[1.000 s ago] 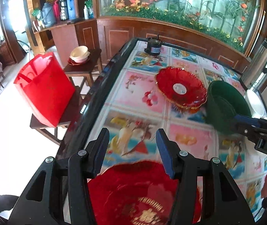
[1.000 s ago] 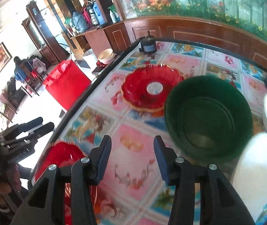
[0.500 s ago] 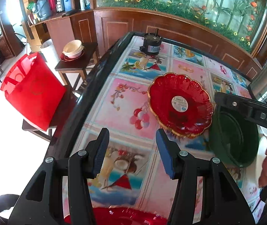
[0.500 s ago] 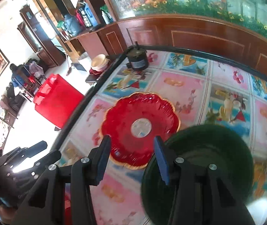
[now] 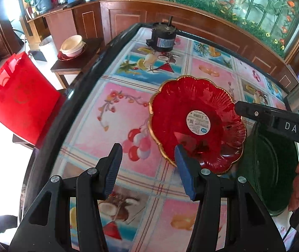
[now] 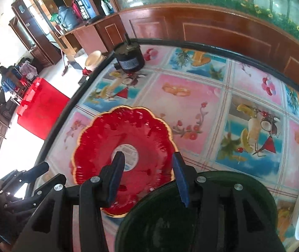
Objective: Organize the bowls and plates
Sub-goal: 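Grasp the next red plate rim with the left tool, then lift the red plate and lower it onto the other red plate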
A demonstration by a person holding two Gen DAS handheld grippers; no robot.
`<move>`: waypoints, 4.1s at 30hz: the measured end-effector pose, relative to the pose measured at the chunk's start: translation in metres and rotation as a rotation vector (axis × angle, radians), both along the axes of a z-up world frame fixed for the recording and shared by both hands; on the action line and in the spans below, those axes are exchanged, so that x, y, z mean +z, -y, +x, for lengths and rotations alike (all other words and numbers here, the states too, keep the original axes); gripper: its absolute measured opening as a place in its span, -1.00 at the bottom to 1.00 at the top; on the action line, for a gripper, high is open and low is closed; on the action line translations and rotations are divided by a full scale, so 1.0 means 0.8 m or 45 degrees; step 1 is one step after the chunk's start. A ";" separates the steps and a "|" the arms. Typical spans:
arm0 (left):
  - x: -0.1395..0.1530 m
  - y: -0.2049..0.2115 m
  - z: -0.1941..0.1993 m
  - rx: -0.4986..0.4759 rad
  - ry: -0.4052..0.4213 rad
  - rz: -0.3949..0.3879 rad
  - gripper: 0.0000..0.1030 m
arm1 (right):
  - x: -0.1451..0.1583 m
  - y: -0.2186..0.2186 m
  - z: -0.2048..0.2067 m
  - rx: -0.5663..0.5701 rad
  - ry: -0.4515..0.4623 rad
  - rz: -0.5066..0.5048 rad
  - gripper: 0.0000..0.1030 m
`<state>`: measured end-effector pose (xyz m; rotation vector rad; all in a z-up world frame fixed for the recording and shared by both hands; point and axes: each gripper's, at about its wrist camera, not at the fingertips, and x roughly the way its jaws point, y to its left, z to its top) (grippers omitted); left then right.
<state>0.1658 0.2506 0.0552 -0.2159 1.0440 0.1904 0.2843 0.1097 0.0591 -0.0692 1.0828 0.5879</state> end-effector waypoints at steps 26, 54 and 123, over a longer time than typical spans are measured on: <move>-0.023 0.010 0.025 0.010 -0.032 -0.028 0.01 | -0.014 0.001 0.030 0.001 -0.016 -0.076 -0.09; -0.040 -0.027 0.044 0.017 -0.053 -0.124 -0.57 | -0.034 -0.022 0.031 0.111 -0.057 -0.154 -0.72; -0.010 -0.066 -0.334 0.034 0.040 -0.095 -0.65 | -0.030 -0.056 -0.344 0.296 -0.061 -0.060 -0.65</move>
